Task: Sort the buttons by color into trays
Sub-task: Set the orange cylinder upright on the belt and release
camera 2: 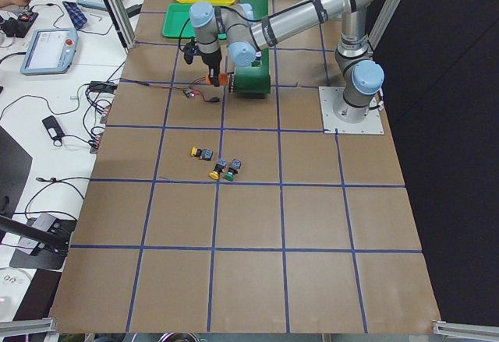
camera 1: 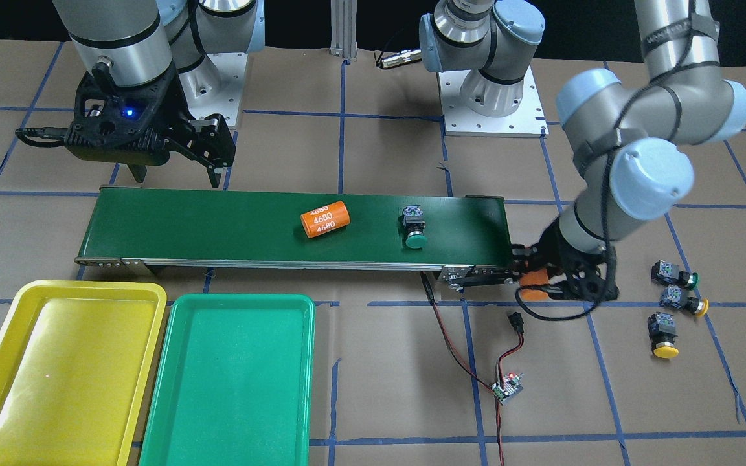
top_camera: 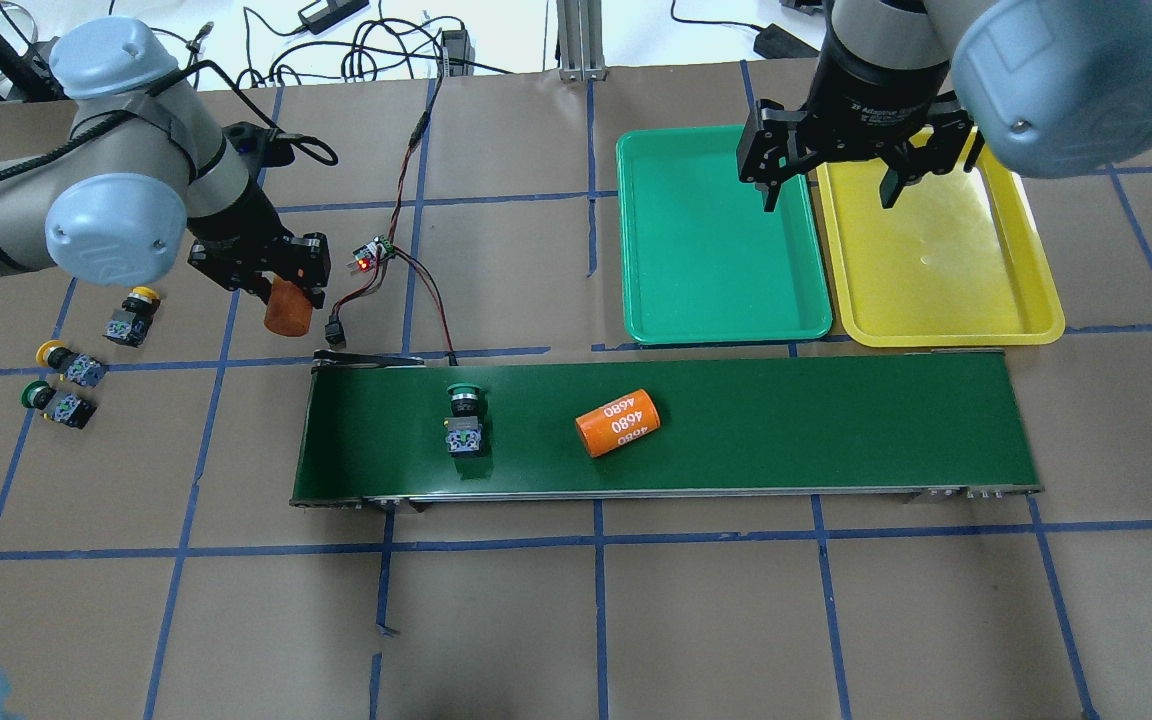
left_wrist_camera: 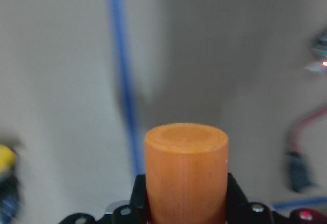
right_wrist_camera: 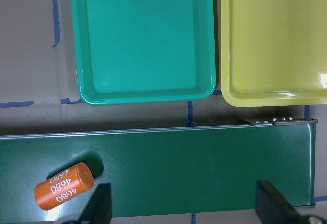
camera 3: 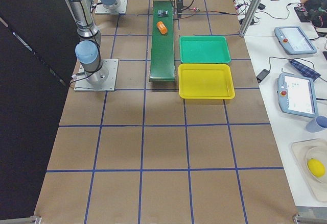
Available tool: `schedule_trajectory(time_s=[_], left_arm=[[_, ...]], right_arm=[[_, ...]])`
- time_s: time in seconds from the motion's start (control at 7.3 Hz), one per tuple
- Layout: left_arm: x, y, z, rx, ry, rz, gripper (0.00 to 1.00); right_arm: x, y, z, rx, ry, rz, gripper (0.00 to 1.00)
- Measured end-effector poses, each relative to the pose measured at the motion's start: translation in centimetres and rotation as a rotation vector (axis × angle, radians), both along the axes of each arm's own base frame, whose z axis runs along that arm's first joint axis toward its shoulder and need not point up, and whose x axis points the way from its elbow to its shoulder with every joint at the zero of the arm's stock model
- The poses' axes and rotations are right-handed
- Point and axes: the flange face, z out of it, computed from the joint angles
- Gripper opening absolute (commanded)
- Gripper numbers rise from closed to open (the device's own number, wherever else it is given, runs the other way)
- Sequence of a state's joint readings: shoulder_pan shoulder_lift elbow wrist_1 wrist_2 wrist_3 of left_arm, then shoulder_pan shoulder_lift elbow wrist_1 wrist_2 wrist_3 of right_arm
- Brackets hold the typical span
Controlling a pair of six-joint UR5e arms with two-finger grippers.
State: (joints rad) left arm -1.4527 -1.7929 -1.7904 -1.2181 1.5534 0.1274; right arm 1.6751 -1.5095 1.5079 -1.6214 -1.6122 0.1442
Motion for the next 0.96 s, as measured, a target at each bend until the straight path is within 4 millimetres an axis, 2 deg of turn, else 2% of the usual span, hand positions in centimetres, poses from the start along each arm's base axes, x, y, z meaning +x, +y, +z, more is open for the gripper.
schedule_trajectory(time_s=[0.14,0.27,0.41,0.68,0.82,0.96], left_arm=[[-2.9,3.6,0.0,0.014,-0.003,0.019,0.15],[-4.7,6.3,-0.6,0.030,-0.008,0.030,0.46],[-5.9,7.8,-1.7,0.048,-0.012,0.030,0.99],[-7.1,8.6,-3.7,0.048,-0.016,0.031,1.00],[-7.0,8.6,-3.8,0.037,-0.020,0.028,1.00],[-6.3,8.1,-2.7,0.005,-0.030,0.022,1.00]], right_arm=[[0.0,0.0,0.0,0.000,0.000,0.000,1.00],[0.0,0.0,0.0,0.000,0.000,0.000,1.00],[0.0,0.0,0.0,0.000,0.000,0.000,1.00],[0.0,0.0,0.0,0.000,0.000,0.000,1.00],[0.0,0.0,0.0,0.000,0.000,0.000,1.00],[0.0,0.0,0.0,0.000,0.000,0.000,1.00]])
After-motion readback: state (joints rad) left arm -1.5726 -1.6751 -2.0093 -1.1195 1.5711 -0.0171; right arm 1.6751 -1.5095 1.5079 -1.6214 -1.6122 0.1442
